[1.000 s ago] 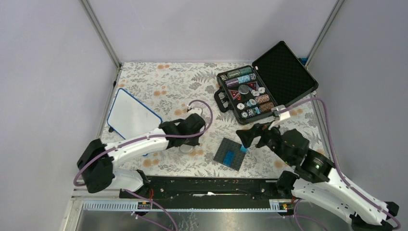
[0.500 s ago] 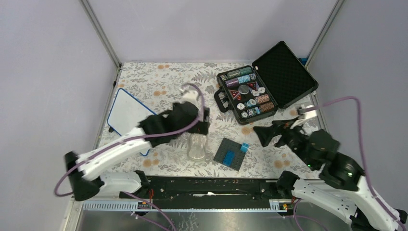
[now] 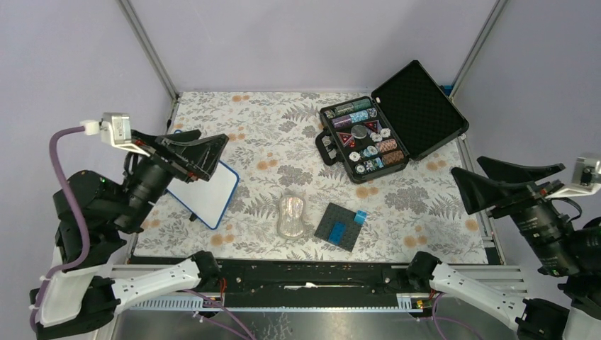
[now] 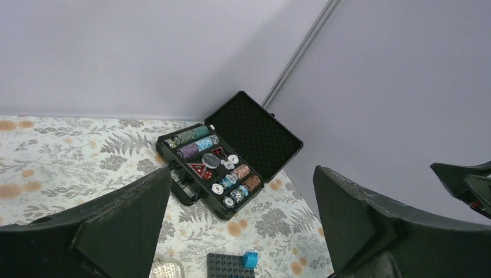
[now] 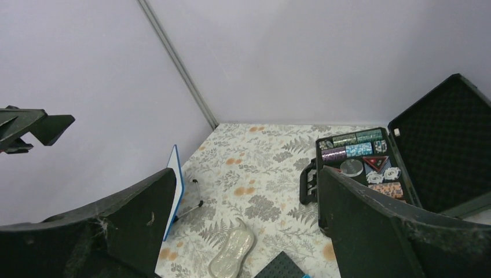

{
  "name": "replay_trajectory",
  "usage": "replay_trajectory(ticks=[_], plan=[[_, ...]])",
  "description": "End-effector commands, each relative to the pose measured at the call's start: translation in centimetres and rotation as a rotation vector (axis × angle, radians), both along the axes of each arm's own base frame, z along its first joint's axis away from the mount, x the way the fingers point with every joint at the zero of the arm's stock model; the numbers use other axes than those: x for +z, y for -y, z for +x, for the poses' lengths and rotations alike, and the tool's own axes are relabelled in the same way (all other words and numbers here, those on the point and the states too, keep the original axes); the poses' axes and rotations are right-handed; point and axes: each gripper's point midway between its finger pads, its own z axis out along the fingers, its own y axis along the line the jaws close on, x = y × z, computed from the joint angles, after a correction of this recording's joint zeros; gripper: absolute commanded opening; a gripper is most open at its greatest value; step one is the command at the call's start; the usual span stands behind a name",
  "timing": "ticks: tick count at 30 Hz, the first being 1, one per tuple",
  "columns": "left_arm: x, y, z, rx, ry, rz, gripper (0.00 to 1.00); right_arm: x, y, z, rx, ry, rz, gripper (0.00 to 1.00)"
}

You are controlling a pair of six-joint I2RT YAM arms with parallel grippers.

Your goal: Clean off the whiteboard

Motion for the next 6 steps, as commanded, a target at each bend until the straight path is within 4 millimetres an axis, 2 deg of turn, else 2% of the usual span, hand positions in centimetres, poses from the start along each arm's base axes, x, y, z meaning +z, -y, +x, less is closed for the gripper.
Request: replay_trajectory(ticks=[1, 6], plan=[[0.6, -2.0, -0.3, 0.045, 0.041, 0.0, 0.99, 1.2, 1.6, -0.2, -0.046, 0.057, 0.0, 1.0], [1.1, -3.5, -1.5, 0.038, 0.062, -0.047, 0.99, 1.4, 1.3, -0.2, -0.037, 0.068, 0.023, 0.99]])
